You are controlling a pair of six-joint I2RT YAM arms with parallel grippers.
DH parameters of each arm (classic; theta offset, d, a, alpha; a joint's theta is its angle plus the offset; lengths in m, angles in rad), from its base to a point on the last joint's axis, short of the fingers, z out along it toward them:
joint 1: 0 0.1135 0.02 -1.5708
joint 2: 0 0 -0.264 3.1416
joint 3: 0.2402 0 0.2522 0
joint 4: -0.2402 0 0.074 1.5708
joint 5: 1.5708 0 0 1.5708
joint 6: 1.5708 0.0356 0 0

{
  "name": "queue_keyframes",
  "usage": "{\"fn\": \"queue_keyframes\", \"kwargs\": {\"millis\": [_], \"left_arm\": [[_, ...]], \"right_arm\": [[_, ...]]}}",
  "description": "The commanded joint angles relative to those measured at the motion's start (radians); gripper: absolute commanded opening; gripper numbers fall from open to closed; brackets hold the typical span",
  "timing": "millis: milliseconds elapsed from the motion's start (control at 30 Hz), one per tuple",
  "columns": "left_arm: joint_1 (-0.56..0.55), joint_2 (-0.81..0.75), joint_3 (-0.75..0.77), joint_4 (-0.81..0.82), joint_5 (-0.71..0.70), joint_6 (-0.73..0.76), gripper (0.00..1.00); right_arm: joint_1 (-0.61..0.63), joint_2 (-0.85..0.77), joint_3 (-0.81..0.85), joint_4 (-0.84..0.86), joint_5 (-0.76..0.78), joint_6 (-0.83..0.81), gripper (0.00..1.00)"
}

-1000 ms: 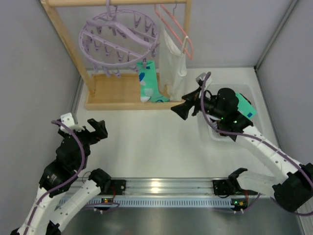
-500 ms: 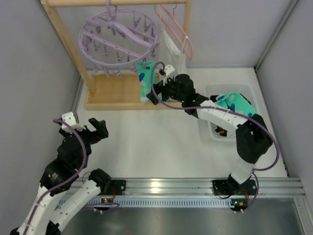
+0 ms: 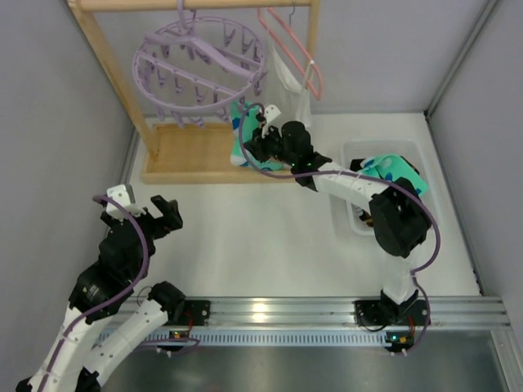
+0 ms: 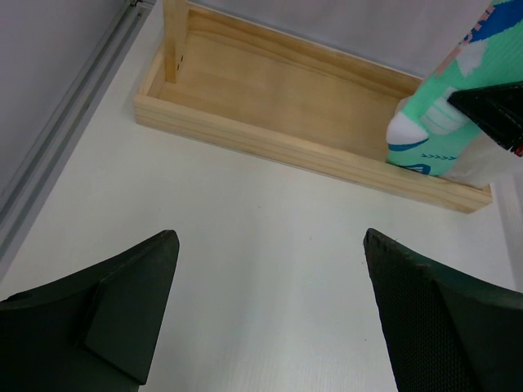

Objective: Remove the socks clipped to the hanger

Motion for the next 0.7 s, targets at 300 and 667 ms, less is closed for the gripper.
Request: {"fn": "queue_keyframes", "kwargs": {"millis": [300,667], "left_arm": [[0.0,0.11,0.294,0.034,0.247,0.038,0.98],[0.002,0.645,0.93,-0.124,0.243,0.121,0.98]], "right_arm": [[0.2,-0.215,-0.075,0.05,0.291,-0.143,0.0],[0.549,-0.049,0.179,-0.122,0.917,-0.341,0.0]]}}
